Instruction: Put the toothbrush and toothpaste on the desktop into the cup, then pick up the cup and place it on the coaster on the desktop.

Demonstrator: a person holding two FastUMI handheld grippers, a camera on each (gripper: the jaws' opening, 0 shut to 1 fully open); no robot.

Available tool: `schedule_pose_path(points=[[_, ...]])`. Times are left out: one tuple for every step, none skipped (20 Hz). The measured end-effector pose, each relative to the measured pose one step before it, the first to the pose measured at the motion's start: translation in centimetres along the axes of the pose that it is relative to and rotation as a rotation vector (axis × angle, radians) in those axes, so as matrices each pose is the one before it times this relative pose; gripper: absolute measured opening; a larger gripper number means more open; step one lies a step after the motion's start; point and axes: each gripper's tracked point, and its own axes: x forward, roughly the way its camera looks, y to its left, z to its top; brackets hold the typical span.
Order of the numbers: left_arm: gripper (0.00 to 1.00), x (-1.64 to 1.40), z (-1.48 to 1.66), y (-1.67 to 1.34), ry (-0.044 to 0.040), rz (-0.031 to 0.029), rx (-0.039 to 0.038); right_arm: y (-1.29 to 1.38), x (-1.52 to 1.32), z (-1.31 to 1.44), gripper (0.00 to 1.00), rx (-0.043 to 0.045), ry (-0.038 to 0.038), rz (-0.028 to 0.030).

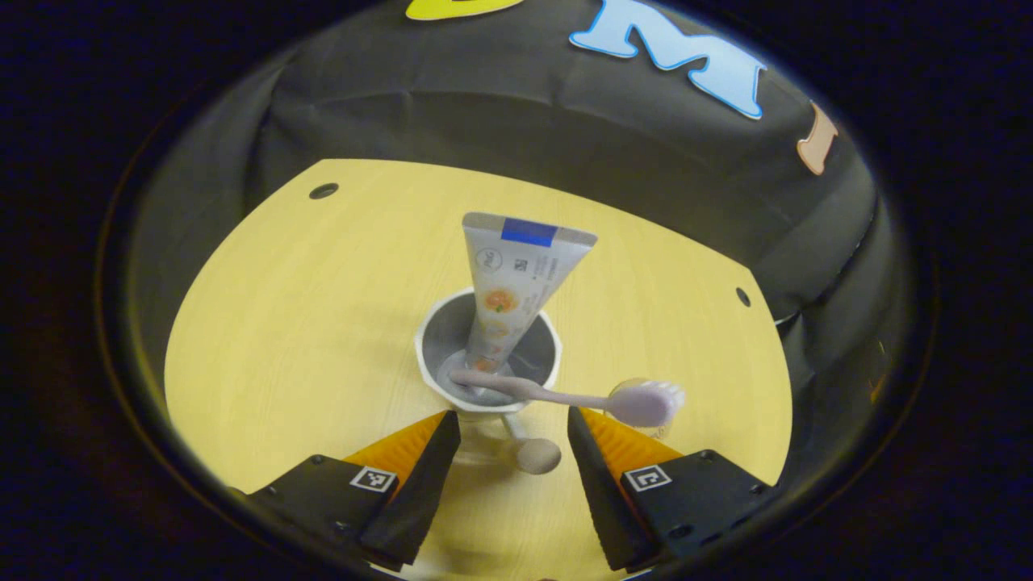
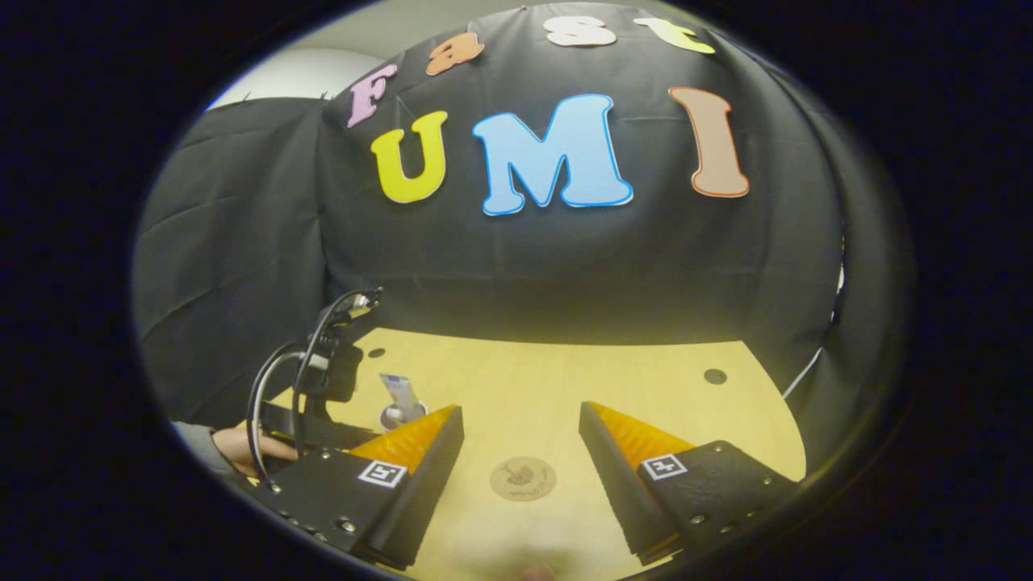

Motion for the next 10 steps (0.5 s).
schedule_pose_path(points=[[0.81, 0.269, -0.074, 0.244, 0.01676, 0.01093, 0.00560, 0.144, -0.098, -0.215, 0.90, -0.01009, 0.00625, 0.00248], [0.86, 0.383, -0.072, 0.115, 0.01611, 0.00830, 0.00039, 0.115, 0.042, -0.278, 0.90, -0.00884, 0.00797, 0.00406], [0.86, 0.344, 0.111, 0.204, 0.01000, 0.00858, -0.00518, 0.134, 0.008, -0.292, 0.90, -0.00922, 0.00780, 0.00215], [0.81, 0.297, 0.055, 0.156, 0.00883, 0.00514, -0.00699, -0.046, 0.120, -0.216, 0.90, -0.00434, 0.00704, -0.00110], [0.81, 0.301, 0.034, 0.274, 0.01370, 0.00949, -0.01211, -0.002, 0.196, -0.344, 0.90, 0.00521, 0.01135, 0.00280], [0.84, 0.141, 0.005, 0.070, 0.01141, 0.00241, -0.00892, 0.025, 0.006, -0.151, 0.90, 0.00936, 0.00738, 0.00135], [0.84, 0.209, 0.032, 0.277, 0.00587, 0.01105, -0.00670, -0.098, 0.165, -0.112, 0.90, 0.00946, 0.00377, -0.00049], [0.82, 0.154, 0.086, 0.005, 0.00420, 0.00288, -0.00367, -0.123, 0.126, -0.027, 0.90, 0.00775, 0.00237, -0.00347], [0.82, 0.057, -0.037, 0.151, 0.00398, 0.00743, 0.00317, -0.254, 0.137, 0.014, 0.90, 0.00657, 0.00266, -0.00555], [0.80, 0.101, -0.027, -0.021, 0.00416, 0.01096, 0.00549, -0.196, 0.060, 0.086, 0.90, 0.00715, 0.00280, -0.00509]])
